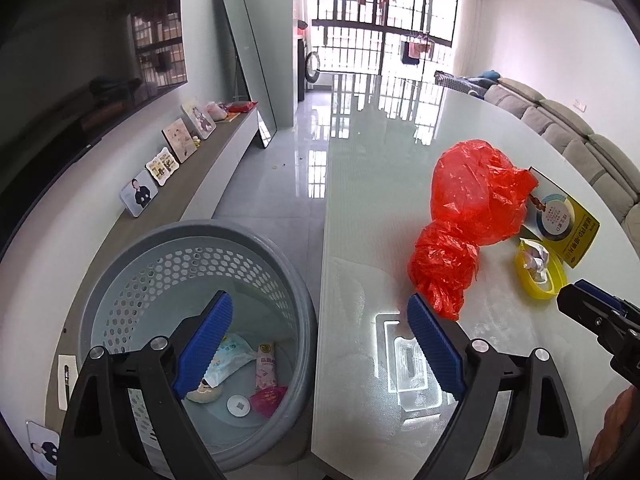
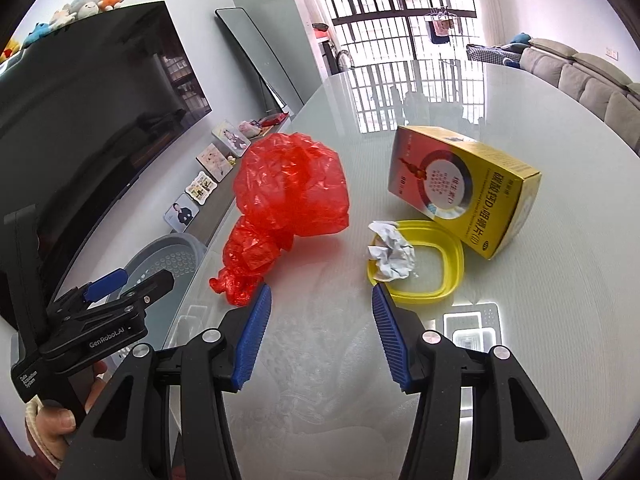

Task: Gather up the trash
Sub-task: 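Withdraw both tools from the basket back over the table, then reach the right tool to the crumpled white paper and close on it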

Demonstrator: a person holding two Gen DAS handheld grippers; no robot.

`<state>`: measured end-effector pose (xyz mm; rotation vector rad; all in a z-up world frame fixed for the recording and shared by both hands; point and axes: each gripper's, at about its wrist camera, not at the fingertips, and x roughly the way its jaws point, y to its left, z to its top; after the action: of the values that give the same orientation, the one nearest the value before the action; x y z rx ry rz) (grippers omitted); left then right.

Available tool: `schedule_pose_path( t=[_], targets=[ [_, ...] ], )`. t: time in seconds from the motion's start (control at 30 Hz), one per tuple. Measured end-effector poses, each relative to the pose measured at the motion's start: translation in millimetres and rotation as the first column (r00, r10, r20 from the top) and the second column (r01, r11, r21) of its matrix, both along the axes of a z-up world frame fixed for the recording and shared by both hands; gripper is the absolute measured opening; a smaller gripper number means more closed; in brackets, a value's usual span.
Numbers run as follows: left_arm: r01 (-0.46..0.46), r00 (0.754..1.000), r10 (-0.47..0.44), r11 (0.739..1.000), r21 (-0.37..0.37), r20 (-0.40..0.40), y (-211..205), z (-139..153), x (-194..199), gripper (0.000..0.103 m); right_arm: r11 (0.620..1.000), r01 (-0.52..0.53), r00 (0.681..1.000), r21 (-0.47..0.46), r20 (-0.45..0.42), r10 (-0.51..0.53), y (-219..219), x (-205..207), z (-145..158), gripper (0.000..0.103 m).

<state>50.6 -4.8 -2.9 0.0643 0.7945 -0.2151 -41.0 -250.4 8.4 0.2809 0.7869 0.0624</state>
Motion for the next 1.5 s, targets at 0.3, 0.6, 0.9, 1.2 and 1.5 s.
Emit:
schedule_pose_path(
  t=[0.3, 0.6, 0.9, 1.2, 1.5],
  targets=[
    [0.011, 1.000, -0.011, 1.000, 0.006, 0.002, -5, 2, -2, 0.088, 1.000, 0.009, 1.000, 0.012, 0.000, -0.009, -4, 0, 0, 0.051],
    [0.027, 1.000, -0.027, 1.000, 0.007, -0.003, -9, 1, -1, 0.088, 1.000, 0.018, 1.000, 0.016, -0.006, -0.018, -7, 2, -1, 0.051],
    [0.024, 1.000, -0.024, 1.000, 0.003, -0.005, -9, -1, 0, 0.089, 1.000, 0.017, 1.000, 0.016, -0.010, -0.017, -5, 3, -3, 0.051],
    [0.021, 1.000, -0.021, 1.000, -0.002, -0.006, -7, -4, 1, 0.089, 1.000, 0.019, 1.000, 0.013, -0.012, -0.019, -4, 5, -5, 0.051],
    [0.020, 1.000, -0.020, 1.000, -0.011, -0.015, -6, -8, 5, 0.089, 1.000, 0.019, 0.999, 0.006, -0.027, -0.019, -3, 11, -11, 0.051]
  ],
)
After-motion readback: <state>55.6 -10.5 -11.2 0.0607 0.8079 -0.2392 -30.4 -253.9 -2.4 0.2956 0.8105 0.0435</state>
